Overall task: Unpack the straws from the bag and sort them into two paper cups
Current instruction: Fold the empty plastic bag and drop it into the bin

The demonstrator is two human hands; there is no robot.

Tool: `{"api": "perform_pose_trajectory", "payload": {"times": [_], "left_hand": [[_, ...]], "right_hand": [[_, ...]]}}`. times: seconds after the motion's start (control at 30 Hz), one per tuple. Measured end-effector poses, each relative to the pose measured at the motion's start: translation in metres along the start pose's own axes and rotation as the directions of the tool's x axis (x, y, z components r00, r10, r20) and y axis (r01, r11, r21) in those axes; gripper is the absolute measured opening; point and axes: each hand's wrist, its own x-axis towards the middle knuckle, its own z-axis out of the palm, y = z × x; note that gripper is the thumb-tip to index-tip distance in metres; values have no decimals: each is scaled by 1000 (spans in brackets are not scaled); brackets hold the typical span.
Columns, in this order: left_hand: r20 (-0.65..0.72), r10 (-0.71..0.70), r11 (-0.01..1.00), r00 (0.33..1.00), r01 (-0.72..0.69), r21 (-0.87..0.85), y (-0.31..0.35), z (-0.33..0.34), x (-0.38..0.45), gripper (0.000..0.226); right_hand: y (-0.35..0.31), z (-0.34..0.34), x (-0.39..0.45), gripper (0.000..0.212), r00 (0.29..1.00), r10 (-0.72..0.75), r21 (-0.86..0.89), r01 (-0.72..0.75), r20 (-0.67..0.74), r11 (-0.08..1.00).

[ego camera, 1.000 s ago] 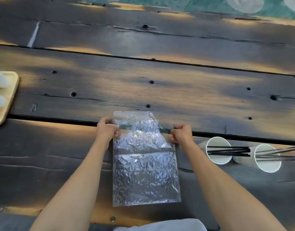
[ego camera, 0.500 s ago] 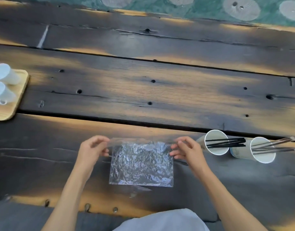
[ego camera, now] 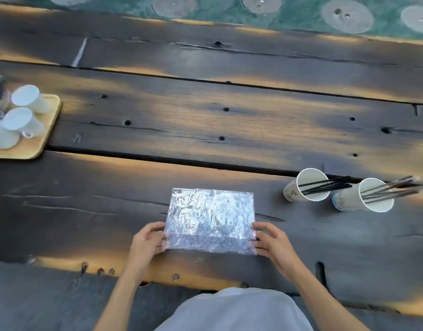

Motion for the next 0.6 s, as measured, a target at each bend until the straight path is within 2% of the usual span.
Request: {"api": "perform_pose_trajectory", "payload": {"times": [0.23, 0.3, 0.37, 0.4, 0.47, 0.53, 0.6], "left_hand": [[-39, -22, 999, 999, 24, 42, -10, 3, -5, 26], [-123, 70, 969, 990, -39, 242, -16, 3, -5, 23], [-183, 252, 843, 950, -123, 524, -18, 10, -11, 22], [-145, 327, 782, 934, -181, 596, -17, 18, -15, 22], [60, 358, 720, 932, -316, 618, -13, 43, -22, 23], [258, 287, 718, 923, -385, 580, -8, 69, -24, 22], [320, 195, 757, 927, -350, 552, -4, 85, -20, 21]], "right_hand": [[13, 7, -13, 21, 993, 8, -61, -15, -116, 998], [14, 10, -16, 25, 970, -46, -112, 19, -238, 994], [12, 19, -18, 24, 950, -73, -108, 42, -304, 993], [10, 28, -18, 20, 959, -60, -79, 39, -278, 996], [7, 54, -15, 16, 993, -6, -105, -7, -119, 994], [8, 84, -6, 16, 994, 88, -200, -75, 58, 977], [13, 107, 6, 16, 982, 145, -259, -110, 121, 960]]}}
